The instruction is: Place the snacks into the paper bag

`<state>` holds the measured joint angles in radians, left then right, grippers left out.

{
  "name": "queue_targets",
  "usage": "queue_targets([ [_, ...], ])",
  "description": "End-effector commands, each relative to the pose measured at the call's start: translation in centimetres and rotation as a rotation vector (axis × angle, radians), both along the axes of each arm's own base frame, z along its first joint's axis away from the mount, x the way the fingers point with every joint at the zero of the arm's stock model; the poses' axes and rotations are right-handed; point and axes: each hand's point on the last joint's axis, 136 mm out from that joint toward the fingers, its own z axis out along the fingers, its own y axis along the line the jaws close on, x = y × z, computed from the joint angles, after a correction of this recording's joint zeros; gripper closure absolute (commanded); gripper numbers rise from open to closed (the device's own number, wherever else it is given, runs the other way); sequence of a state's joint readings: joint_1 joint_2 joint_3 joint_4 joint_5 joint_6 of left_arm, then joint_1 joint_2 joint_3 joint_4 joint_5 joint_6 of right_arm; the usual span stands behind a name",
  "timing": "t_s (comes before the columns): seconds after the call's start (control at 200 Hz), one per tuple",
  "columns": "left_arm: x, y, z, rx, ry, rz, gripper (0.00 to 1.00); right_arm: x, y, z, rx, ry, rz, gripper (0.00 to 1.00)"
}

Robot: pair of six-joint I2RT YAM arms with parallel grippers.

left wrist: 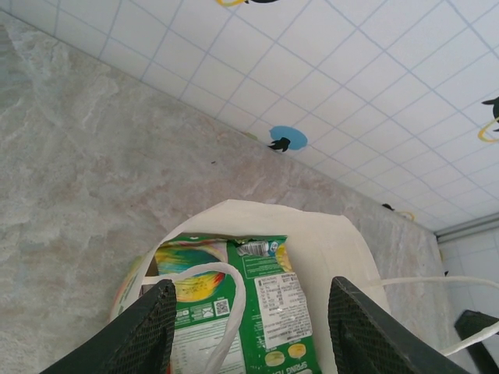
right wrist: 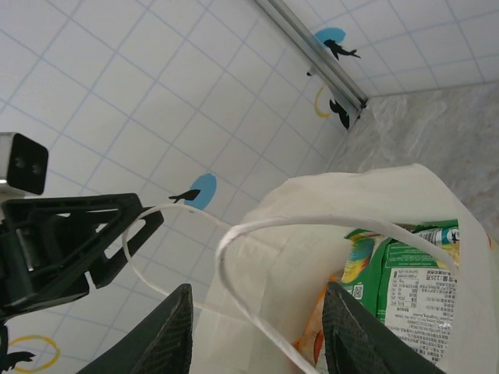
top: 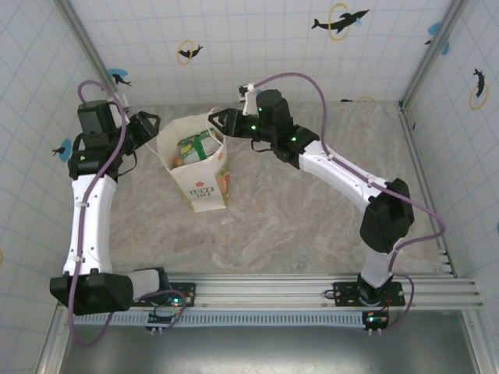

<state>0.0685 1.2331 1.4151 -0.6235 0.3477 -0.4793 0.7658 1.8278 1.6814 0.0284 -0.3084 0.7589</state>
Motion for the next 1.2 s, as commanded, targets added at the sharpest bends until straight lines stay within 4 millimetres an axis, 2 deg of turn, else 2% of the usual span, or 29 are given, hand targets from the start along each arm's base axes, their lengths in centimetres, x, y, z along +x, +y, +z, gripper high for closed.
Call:
queue_targets([
  [0.0, 0.1, 0.8, 0.5, 0.021, 0.003, 0.027, 0.47, 0.2, 1.2, 3.6, 0.096, -0.052, 0.032, 0.54],
  [0.215, 0.0, 1.3, 0.1, 0.049, 0.022, 0.048, 0.57, 0.9, 2.3, 3.1, 0.110, -0.035, 0.043, 0.55],
  [0.52, 0.1, 1.6, -0.4, 0.067, 0.034, 0.053, 0.63, 1.2, 3.1, 3.2, 0.134, -0.027, 0.059, 0.58],
  [0.716, 0.2, 1.6, -0.4, 0.069, 0.037, 0.054, 0.72, 1.4, 3.0, 3.2, 0.135, -0.027, 0.053, 0.61],
  [0.921, 0.2, 1.5, -0.3, 0.073, 0.037, 0.044, 0.73, 1.7, 3.0, 3.3, 0.142, -0.027, 0.047, 0.61],
  [0.996, 0.2, 1.5, -0.5, 0.073, 0.042, 0.042, 0.77, 1.8, 3.1, 3.3, 0.145, -0.028, 0.047, 0.61],
  [1.056, 0.3, 1.5, -0.6, 0.073, 0.044, 0.038, 0.85, 1.8, 3.1, 3.4, 0.148, -0.030, 0.048, 0.67],
  [1.121, 0.3, 1.4, -0.5, 0.072, 0.045, 0.032, 1.00, 1.9, 3.0, 3.6, 0.151, -0.035, 0.045, 0.79],
  [1.191, 0.4, 1.3, -0.3, 0.070, 0.043, 0.025, 1.00, 1.8, 2.9, 3.9, 0.152, -0.046, 0.043, 0.91],
])
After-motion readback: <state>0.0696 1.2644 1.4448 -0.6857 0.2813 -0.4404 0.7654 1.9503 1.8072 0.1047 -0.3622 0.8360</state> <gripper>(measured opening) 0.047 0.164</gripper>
